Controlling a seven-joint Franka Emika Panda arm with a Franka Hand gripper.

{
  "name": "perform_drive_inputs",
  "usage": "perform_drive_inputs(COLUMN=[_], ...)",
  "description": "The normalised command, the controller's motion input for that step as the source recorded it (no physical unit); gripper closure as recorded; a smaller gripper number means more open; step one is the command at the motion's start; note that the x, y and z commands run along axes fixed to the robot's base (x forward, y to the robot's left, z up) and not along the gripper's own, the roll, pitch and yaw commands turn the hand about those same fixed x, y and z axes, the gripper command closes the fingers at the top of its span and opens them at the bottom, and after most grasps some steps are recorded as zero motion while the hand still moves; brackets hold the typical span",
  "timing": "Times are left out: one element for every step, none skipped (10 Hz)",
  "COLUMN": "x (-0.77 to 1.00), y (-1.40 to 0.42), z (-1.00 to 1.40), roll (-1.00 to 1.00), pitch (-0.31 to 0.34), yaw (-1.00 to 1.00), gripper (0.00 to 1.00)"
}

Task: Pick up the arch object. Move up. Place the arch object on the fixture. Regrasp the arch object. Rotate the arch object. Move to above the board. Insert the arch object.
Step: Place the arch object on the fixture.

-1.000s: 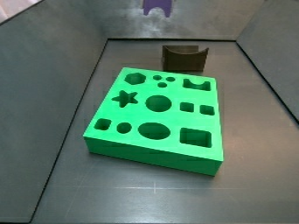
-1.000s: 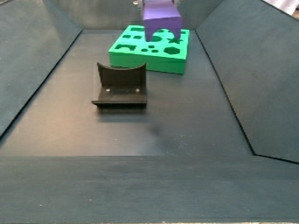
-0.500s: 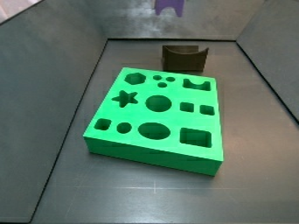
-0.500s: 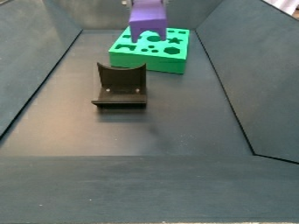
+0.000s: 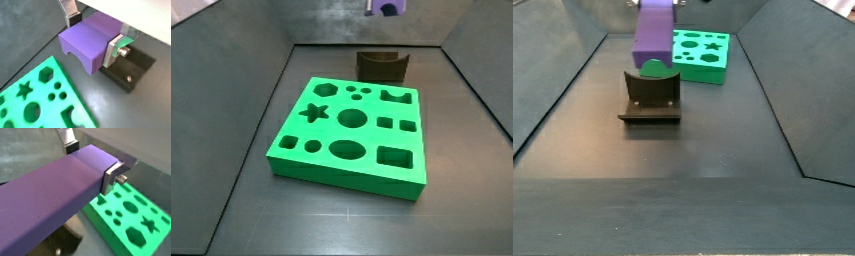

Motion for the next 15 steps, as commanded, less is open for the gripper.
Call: perform_drive_inputs(x=[0.15, 0.05, 0.02, 0.03, 0.04, 0.06, 0.07, 0.07, 0.06, 0.04, 0.08, 0.09, 0.1, 0.1, 0.11], y=[0.04, 0.04, 0.04, 0.03, 0.03, 0.04, 0.04, 0.04, 0.03, 0.02, 0.02, 0.02, 0.02, 0.03, 0.02], z=[0.0, 0.0, 0.01, 0.0, -0.01, -0.01, -0.01, -0.01, 0.0, 0.0, -1.0, -1.0, -1.0, -1.0, -1.0], roll=[-1.0, -1.0, -1.0, -1.0, -1.0, -0.88, -0.76, -0.51, -0.34, -0.21, -0.19, -0.17, -0.16, -0.11, -0.07], pitch=[-0.041, -0.03, -0.035, -0.029, -0.01, 0.025, 0.043, 0.056, 0.056, 0.038, 0.056, 0.04, 0.023, -0.01, -0.039], yaw=[-0.02, -0.02, -0.02, -0.03, -0.03, -0.03, -0.03, -0.05, -0.05, -0.07, -0.08, -0.09, -0.1, -0.09, -0.08], gripper=[1.0, 1.0, 1.0, 1.0, 1.0, 1.0, 1.0, 1.0, 1.0, 1.0, 1.0, 1.0, 1.0, 1.0, 1.0])
